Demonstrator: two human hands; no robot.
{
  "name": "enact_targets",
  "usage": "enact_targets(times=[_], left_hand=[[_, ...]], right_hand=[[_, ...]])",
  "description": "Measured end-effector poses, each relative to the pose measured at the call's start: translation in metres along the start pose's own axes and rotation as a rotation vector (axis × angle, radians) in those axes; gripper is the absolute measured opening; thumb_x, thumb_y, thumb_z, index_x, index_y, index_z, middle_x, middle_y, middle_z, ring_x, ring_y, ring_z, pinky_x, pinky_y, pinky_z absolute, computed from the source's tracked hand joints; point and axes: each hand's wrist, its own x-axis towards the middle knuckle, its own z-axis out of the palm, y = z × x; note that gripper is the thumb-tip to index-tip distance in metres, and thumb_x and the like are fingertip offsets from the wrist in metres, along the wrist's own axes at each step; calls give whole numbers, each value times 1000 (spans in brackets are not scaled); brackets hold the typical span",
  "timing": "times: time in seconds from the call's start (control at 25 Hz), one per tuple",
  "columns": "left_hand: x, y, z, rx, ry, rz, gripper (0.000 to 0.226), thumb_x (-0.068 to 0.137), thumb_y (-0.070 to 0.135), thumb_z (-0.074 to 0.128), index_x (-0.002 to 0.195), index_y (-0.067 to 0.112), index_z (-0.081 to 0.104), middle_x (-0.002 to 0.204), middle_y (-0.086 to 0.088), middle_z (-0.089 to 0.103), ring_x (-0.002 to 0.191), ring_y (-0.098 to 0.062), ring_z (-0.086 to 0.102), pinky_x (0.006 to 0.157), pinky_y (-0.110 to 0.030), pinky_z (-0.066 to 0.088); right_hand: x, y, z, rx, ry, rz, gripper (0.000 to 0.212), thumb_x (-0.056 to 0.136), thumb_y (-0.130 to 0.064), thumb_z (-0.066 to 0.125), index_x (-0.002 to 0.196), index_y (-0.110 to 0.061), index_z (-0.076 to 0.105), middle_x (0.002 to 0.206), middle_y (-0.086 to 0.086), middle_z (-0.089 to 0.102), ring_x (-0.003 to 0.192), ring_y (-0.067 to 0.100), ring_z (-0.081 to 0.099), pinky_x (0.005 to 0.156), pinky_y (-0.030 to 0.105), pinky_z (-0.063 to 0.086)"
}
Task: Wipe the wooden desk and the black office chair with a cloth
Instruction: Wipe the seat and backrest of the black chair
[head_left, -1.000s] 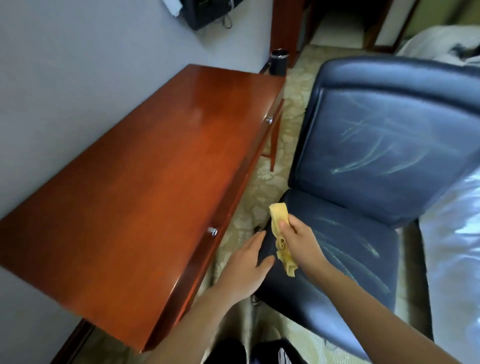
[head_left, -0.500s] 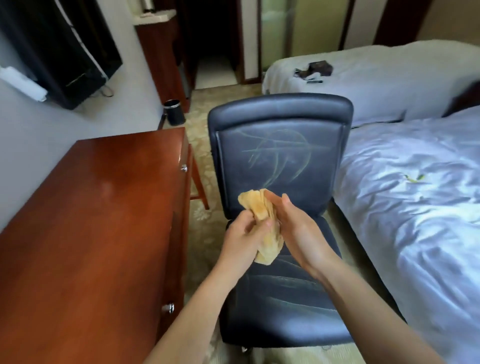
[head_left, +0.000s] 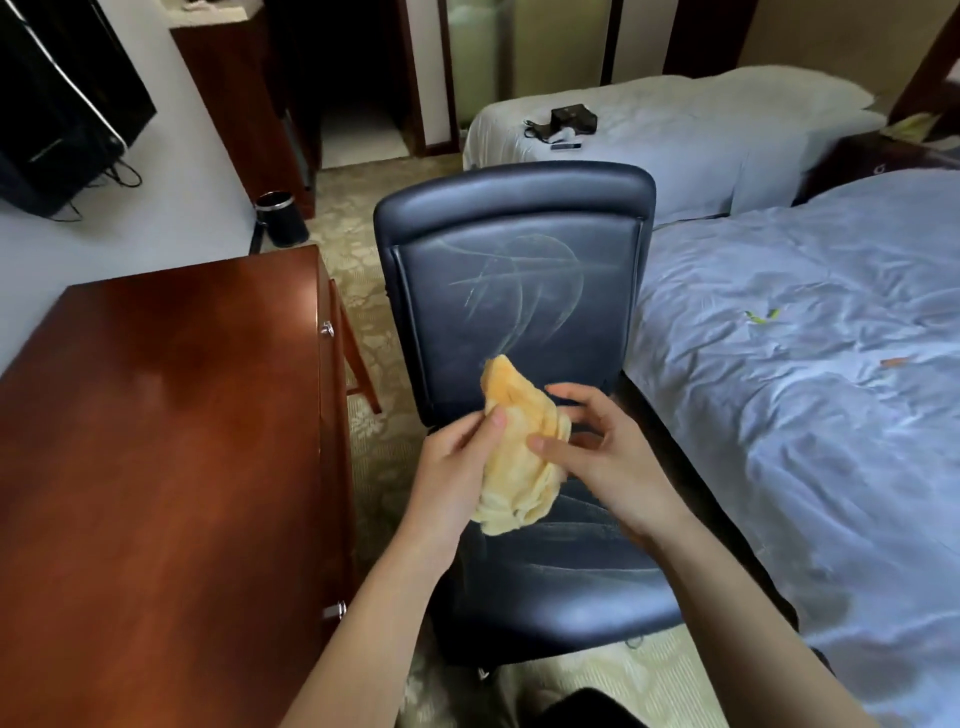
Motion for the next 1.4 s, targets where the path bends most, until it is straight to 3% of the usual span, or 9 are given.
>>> enact_targets(times=[0.2, 0.36, 0.64, 0.84, 0.96, 1.04, 1.16, 1.24, 1.4], left_hand=[[-10, -14, -29, -54, 121, 3, 11, 92, 20, 60, 92, 20, 71, 88, 6, 75, 81, -3, 69, 63, -16, 53], [-17, -30, -48, -57, 254, -90, 14, 92, 23, 60, 85, 20, 72, 82, 5, 74, 73, -3, 68, 56, -18, 53], [2, -15, -63, -54, 292, -108, 16, 94, 26, 57, 88, 23, 71, 94, 2, 74, 95, -15, 68, 85, -33, 54], [26, 0, -53, 110, 308, -49, 10, 91, 27, 61, 90, 23, 71, 95, 0, 73, 96, -18, 67, 85, -36, 56], [43, -2, -59, 333, 512, -25, 24, 84, 28, 70, 106, 22, 63, 105, 3, 61, 104, -20, 59, 94, -42, 50], [49, -6, -63, 514, 607, 48, 35, 80, 28, 74, 110, 30, 57, 104, 10, 50, 109, -19, 50, 99, -36, 43], [57, -16, -45, 605, 346, 140, 31, 80, 25, 74, 109, 28, 63, 107, 13, 57, 104, -9, 56, 87, -12, 42], [62, -26, -25, 593, 190, 131, 34, 82, 23, 72, 115, 24, 63, 113, 10, 62, 101, -5, 59, 84, -7, 43], [76, -35, -6, 341, 338, 129, 20, 87, 12, 66, 107, 13, 63, 100, 5, 68, 93, -10, 65, 79, -20, 52]], right_hand=[[-2, 13, 0, 235, 34, 112, 43, 68, -12, 75, 110, -14, 63, 84, 6, 72, 81, 21, 68, 71, 29, 56], [7, 25, 17, 336, 26, 186, 25, 78, 2, 67, 101, -9, 66, 76, 7, 68, 65, 14, 57, 72, 27, 49], [39, 31, 50, 553, -79, 294, 19, 88, -8, 60, 106, -6, 64, 76, 2, 68, 65, 7, 63, 63, 18, 53], [63, 36, 48, 600, -244, 552, 31, 78, -10, 65, 108, -3, 62, 86, 6, 68, 70, 9, 63, 63, 18, 53], [79, 34, 38, 539, -283, 515, 41, 74, -13, 69, 113, 0, 64, 96, 10, 69, 81, 14, 65, 76, 24, 54], [87, 36, 34, 484, -164, 432, 38, 76, -12, 70, 112, -1, 64, 94, 10, 70, 80, 16, 67, 73, 26, 55], [95, 42, 32, 393, 52, 351, 36, 79, -8, 71, 114, -3, 62, 89, 9, 69, 78, 17, 62, 74, 30, 47], [98, 43, 33, 357, 61, 304, 35, 79, -8, 72, 113, -6, 62, 90, 10, 70, 75, 15, 63, 68, 27, 48], [103, 37, 26, 207, -120, 203, 25, 85, -13, 67, 110, -16, 65, 92, 9, 74, 81, 17, 70, 64, 21, 53]])
